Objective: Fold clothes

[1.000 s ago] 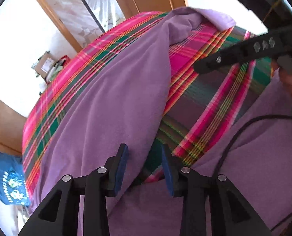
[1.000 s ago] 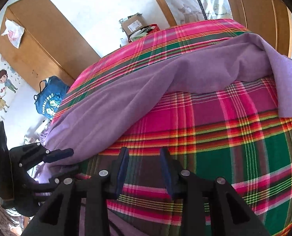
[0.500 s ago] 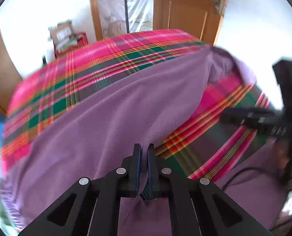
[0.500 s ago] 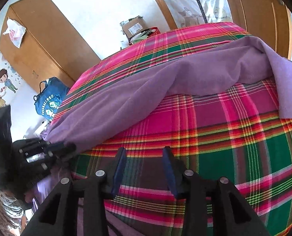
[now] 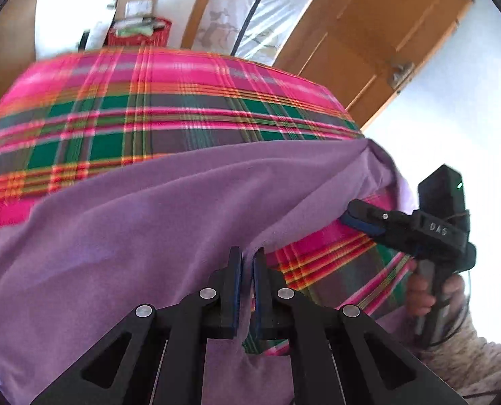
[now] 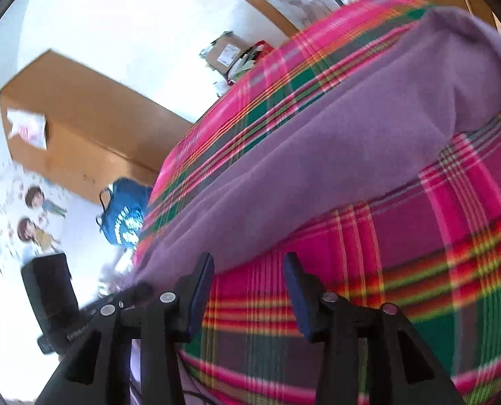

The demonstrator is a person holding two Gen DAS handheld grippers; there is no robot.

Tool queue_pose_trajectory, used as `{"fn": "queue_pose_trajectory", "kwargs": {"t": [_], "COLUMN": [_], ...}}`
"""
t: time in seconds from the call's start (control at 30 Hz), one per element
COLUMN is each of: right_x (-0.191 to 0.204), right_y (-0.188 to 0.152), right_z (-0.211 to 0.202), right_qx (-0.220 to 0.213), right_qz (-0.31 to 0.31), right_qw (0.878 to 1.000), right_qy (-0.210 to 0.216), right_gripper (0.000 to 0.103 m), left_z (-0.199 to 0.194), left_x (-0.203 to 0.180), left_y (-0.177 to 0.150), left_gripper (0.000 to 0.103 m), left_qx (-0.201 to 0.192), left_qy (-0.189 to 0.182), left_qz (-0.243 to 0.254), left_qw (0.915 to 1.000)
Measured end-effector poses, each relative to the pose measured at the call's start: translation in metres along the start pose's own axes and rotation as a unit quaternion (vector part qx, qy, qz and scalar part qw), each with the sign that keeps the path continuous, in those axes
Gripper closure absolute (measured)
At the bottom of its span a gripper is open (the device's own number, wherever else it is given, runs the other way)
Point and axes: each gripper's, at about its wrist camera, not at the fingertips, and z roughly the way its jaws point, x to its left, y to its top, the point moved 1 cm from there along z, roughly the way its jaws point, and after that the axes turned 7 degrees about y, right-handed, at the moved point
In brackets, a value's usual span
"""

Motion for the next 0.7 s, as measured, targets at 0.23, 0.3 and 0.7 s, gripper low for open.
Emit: {"fn": "queue_pose_trajectory", "kwargs": {"t": [0.23,0.3,0.7], "right_x": [0.002,0.000,0.012], "right_y": [0.013,0.013,0.012], "right_z": [0.024,0.029,0.002], "right_qx": [0.018,0.020,0.000], "right_qz": [0.012,0.020,0.042], "right_qw": [0.998,0.997,0.998], "right_qy": [0.055,0.070,0.043], "right_gripper": [0.058,0.058,0.102], "left_z": [0.006,0.008,0.011], "left_x": [0.023,0.026,0.032], "left_y": [0.004,0.004,-0.001], "left_gripper": [0.097,0.097,0.095], "left_qx": [0.015,0.017,0.030], "left_qy": [-0.035,-0.037,-0.080], "left_qz": [-0.054,-0.060,-0.084], "left_qw": [0.9978,0.9974,0.9928]}}
